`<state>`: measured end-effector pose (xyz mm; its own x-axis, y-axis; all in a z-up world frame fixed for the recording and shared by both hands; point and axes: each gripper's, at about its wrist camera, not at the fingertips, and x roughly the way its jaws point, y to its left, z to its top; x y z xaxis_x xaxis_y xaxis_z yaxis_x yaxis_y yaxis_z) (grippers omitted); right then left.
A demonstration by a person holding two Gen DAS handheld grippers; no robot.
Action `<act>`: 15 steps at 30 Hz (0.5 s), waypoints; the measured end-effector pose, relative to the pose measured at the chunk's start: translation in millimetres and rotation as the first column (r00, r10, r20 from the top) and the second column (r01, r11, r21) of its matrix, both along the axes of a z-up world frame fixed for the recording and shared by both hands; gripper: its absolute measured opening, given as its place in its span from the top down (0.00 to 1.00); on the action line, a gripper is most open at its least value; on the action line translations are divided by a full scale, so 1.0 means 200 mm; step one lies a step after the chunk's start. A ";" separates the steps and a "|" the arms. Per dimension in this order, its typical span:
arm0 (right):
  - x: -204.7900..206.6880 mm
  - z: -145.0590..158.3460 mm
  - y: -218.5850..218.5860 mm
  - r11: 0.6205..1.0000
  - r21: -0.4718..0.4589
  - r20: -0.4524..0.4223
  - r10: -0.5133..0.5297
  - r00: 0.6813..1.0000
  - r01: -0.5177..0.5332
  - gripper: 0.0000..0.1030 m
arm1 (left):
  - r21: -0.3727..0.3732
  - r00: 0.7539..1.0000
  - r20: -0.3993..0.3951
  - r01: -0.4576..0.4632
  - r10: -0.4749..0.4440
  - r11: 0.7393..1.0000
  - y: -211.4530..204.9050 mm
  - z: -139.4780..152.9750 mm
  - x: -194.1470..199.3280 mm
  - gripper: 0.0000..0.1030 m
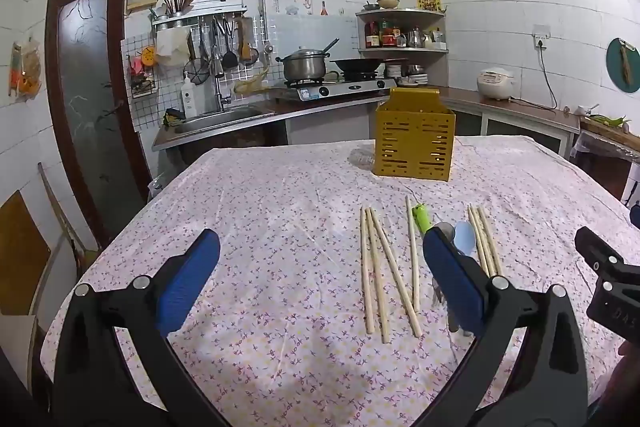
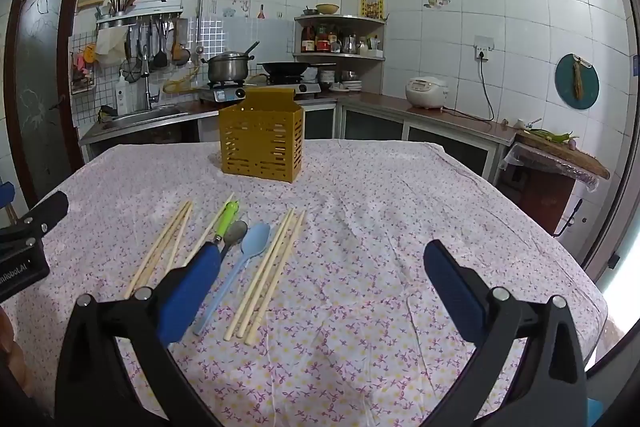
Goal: Organize utensils
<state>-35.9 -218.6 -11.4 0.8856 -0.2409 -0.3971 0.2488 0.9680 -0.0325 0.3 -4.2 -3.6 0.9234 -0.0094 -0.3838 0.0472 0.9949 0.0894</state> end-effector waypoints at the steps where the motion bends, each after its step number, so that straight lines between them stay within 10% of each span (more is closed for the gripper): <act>1: 0.00 0.00 0.00 1.000 0.001 0.001 -0.002 1.000 0.002 0.04 | 0.001 1.000 0.003 -0.001 0.001 1.000 0.00 0.00 0.00 0.05; 15: -0.01 0.01 0.00 1.000 0.004 0.011 0.000 1.000 0.000 0.04 | -0.007 1.000 0.027 0.001 -0.001 1.000 0.01 0.03 -0.03 0.05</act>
